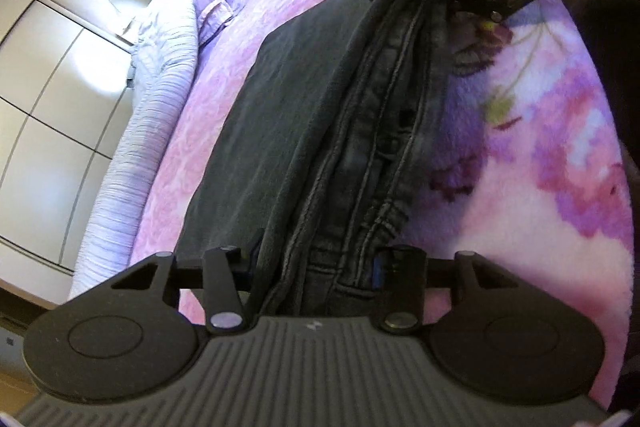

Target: Fold clothes

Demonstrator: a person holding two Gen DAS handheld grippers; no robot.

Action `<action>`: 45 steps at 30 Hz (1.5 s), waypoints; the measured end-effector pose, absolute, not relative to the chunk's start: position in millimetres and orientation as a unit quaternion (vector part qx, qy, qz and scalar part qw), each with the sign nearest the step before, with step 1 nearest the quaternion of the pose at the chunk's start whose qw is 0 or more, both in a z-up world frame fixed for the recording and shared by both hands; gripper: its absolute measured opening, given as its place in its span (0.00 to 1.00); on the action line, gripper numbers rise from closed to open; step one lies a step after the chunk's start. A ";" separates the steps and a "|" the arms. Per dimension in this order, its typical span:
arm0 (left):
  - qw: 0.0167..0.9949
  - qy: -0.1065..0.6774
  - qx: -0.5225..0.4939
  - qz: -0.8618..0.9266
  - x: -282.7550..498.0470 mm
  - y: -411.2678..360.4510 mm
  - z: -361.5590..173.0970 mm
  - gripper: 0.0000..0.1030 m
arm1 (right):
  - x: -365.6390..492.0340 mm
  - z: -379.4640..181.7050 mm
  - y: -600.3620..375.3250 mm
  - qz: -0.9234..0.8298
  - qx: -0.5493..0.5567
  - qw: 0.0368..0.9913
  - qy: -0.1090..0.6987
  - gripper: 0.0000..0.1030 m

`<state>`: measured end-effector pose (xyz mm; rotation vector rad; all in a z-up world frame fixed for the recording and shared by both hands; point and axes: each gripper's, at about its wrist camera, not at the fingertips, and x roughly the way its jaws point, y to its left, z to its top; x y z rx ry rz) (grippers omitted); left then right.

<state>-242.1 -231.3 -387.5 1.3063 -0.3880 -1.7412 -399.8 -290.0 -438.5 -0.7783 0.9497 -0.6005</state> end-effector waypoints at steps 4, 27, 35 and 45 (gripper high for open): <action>0.415 -0.144 0.528 -0.727 -231.0 -239.5 -375.8 0.36 | -400.9 -415.0 -304.9 -0.255 -0.314 0.804 0.437 0.26; 0.301 -0.083 0.532 -0.787 -364.1 -322.7 -78.6 0.32 | -539.9 -88.5 -309.4 -0.214 -0.145 0.797 0.546 0.21; 0.235 -0.196 0.464 -0.831 -471.2 -400.4 -55.1 0.32 | -627.2 -46.3 -340.9 -0.351 -0.137 0.729 0.572 0.21; 0.202 -0.254 0.458 -0.828 -649.0 -547.7 -60.0 0.32 | -782.2 -37.1 -465.3 -0.411 -0.134 0.699 0.570 0.21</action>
